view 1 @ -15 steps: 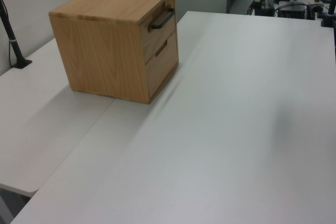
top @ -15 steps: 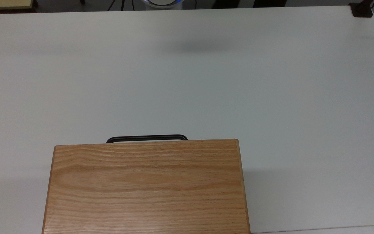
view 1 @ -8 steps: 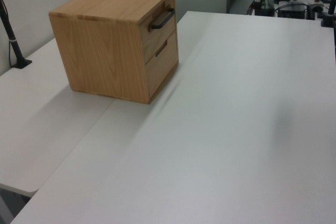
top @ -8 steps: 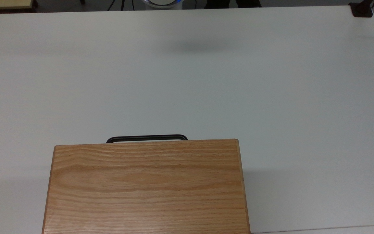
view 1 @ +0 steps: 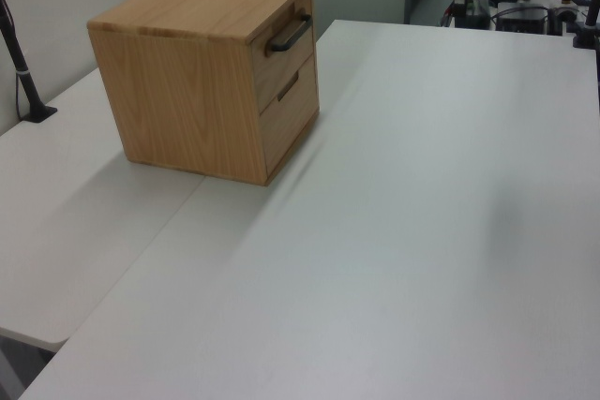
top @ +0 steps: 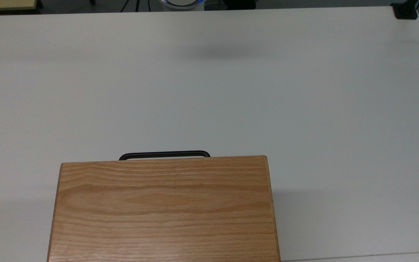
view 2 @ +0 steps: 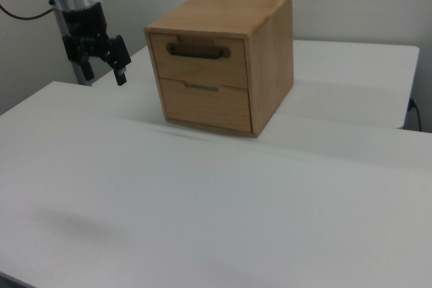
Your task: Open the drawer by sliding it
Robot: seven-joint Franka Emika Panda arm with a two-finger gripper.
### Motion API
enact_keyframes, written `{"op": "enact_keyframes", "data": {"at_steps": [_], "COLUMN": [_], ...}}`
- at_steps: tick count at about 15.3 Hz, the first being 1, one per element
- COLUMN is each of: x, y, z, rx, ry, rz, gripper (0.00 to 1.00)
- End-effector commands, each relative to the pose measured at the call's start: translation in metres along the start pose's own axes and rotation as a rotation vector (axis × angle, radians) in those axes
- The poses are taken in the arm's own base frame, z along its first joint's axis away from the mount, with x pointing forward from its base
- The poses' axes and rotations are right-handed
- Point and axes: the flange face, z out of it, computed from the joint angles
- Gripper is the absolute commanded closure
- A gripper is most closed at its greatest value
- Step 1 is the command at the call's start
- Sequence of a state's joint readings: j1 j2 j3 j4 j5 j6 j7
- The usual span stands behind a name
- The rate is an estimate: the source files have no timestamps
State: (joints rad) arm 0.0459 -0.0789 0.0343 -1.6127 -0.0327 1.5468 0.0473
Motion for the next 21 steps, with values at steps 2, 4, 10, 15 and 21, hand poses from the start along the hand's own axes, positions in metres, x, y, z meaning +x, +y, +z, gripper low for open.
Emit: {"op": "enact_keyframes", "data": {"at_steps": [2,4,10,15,21], "x": [0.01,0.014,0.07,0.123,0.171], "y": [-0.004,-0.013,-0.029,-0.028,-0.014], "z": [0.007,0.003,0.015,0.042,0.056], "rx": [0.074,0.1,0.262,0.438,0.621], "ry": [0.048,0.076,0.271,0.394,0.533], "rz": [0.009,0.118,0.858,1.122,1.234], "gripper": [0.0,0.0,0.0,0.25,0.62]}}
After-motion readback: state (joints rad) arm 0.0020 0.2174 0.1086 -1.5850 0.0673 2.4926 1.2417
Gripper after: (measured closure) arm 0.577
